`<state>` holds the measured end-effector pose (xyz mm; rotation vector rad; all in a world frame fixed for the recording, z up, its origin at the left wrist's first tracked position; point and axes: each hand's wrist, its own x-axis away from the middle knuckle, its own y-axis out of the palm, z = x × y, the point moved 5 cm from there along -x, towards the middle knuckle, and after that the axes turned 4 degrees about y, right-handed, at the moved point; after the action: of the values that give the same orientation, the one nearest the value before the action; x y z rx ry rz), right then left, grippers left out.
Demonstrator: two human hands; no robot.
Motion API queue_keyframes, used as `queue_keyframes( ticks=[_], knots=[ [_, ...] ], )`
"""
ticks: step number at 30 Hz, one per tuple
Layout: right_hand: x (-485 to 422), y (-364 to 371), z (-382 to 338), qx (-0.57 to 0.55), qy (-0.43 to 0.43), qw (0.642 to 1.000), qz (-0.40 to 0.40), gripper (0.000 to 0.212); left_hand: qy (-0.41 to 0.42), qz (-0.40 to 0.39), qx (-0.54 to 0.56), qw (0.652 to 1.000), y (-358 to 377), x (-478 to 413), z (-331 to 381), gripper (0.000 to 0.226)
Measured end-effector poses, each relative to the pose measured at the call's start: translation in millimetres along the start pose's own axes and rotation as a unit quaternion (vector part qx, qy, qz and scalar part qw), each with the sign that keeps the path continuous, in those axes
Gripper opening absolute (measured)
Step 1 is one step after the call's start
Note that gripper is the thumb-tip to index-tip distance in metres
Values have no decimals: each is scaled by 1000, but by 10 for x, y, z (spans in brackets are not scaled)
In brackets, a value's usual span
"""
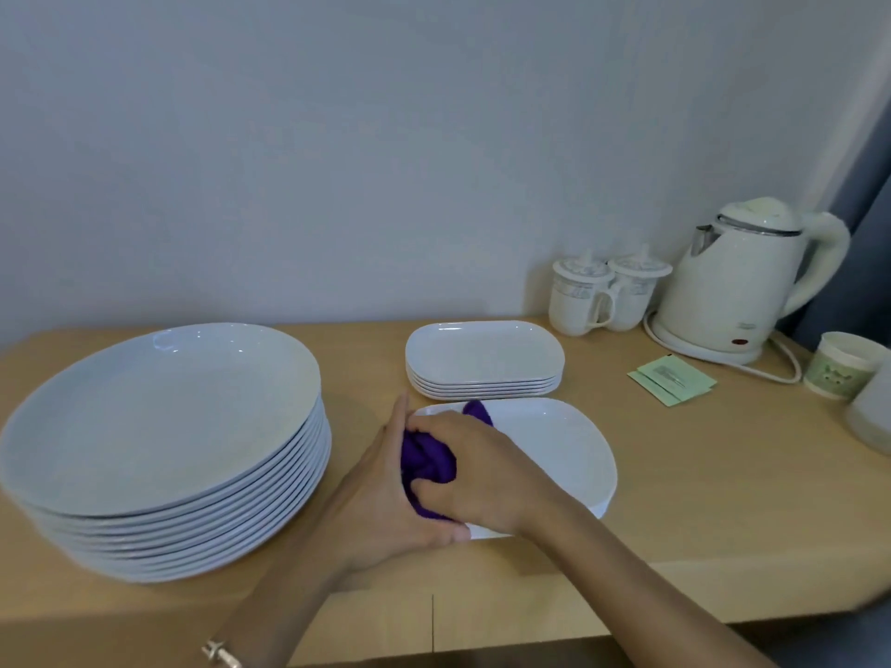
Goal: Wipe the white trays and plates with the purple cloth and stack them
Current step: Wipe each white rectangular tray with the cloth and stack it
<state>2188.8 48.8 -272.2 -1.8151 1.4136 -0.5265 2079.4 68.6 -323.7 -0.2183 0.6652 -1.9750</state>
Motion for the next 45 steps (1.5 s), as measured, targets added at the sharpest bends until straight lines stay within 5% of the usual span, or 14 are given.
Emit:
queue_keyframes(
  ticks=[3,7,15,23,31,34,37,41,45],
  knots=[
    [103,-96,81,-14,1,999,-31,43,10,-3,11,1000,28,1,-56,140],
    [154,-159,396,134,92,987,-8,69,2,0,-15,1000,24,-13,-100,135],
    [8,40,113,94,-26,995,18,46,-4,4,-4,1000,35,-4,-110,138],
    [130,-403,658,208,154,957,128,41,-12,-6,-78,997,-25,61,19,139],
    [-15,24,-8,16,-42,999,-21,11,-21,11,-102,995,-36,51,0,141],
    [232,-296,266,53,20,996,-73,21,19,0,-193,981,-95,23,118,109],
    [301,-587,644,115,76,990,19,27,11,2,-274,962,-137,43,215,87],
    [30,-313,599,187,175,956,146,36,28,-4,-280,960,-68,20,209,96],
    [-192,190,167,153,79,982,73,38,3,-43,-242,969,-38,-1,88,134]
  ],
)
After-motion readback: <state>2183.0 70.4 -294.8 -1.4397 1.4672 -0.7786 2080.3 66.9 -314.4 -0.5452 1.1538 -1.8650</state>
